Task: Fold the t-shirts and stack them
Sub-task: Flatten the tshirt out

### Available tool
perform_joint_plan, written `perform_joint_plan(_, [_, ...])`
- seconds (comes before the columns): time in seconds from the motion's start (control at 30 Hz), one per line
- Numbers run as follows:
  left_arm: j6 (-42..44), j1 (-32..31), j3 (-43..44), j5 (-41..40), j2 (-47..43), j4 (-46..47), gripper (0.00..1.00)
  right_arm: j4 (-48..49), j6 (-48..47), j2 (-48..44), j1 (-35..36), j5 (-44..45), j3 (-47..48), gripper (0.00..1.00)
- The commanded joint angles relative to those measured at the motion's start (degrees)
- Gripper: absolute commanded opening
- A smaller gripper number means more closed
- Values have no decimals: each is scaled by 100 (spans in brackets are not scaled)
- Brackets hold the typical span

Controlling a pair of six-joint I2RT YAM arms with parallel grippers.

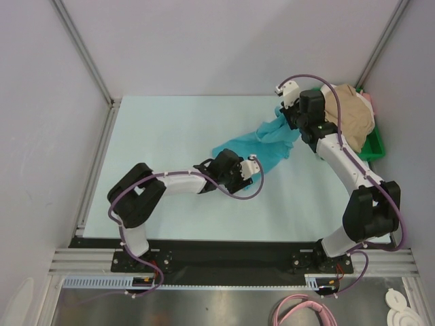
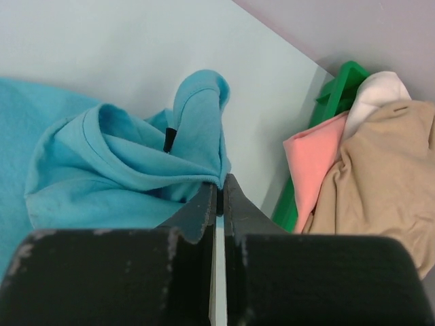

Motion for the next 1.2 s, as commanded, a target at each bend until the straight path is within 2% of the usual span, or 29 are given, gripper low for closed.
perform_joint_plan(0.0, [-121,-42,403,-135,240,86,61,392,99,-225,-101,-64,-55,0])
perform_joint_plan(0.07, [-121,-86,456,-205,293,95,47,436,90,-225,-128,-73,-126,0])
perform_joint_plan(0.13, [-121,-86,368,-162,258,156,39,454,107,-251,-189,-73,-170,0])
perform_joint_plan(0.17, [-121,-86,324,-153,232,174,26,471,108,-268,-198,-230,-187,0])
perform_joint_plan(0.23, [-104,-86,219,-144,118,209,11,463,143,-286,-277,-257,-214,0])
perform_joint_plan(0.27, [-95,-86,166,-118,74,227,0,445,151,-295,-286,-301,-214,0])
perform_joint_plan(0.4, [115,-51,-220,-109,-496,341,0,375,160,-409,-365,-337,-231,0])
perform_joint_plan(0.43, [169,-16,-465,-109,-924,350,0,357,152,-514,-374,-345,-249,0])
perform_joint_plan(0.53, [230,440,-966,40,-1725,368,0,270,90,-760,-391,-372,-354,0])
perform_joint_plan(0.63, [501,1073,-1458,129,-2973,280,1,199,2,-1217,-418,-485,-477,0])
perform_joint_plan(0.67, [616,1318,-1582,120,-3673,236,0,103,-7,-1453,-409,-538,-521,0])
perform_joint_plan(0.83, [1232,1540,-2023,-178,-5505,-500,0,-328,72,-2271,-427,-1029,-627,0])
perform_joint_plan(1.0, [1180,1619,-1575,-258,-6218,-1766,0,-819,301,-3211,-427,-1487,-741,0])
perform_joint_plan(1.17, [1171,1619,-1425,-468,-6457,-2216,1,-1374,371,-3775,-400,-1936,-855,0])
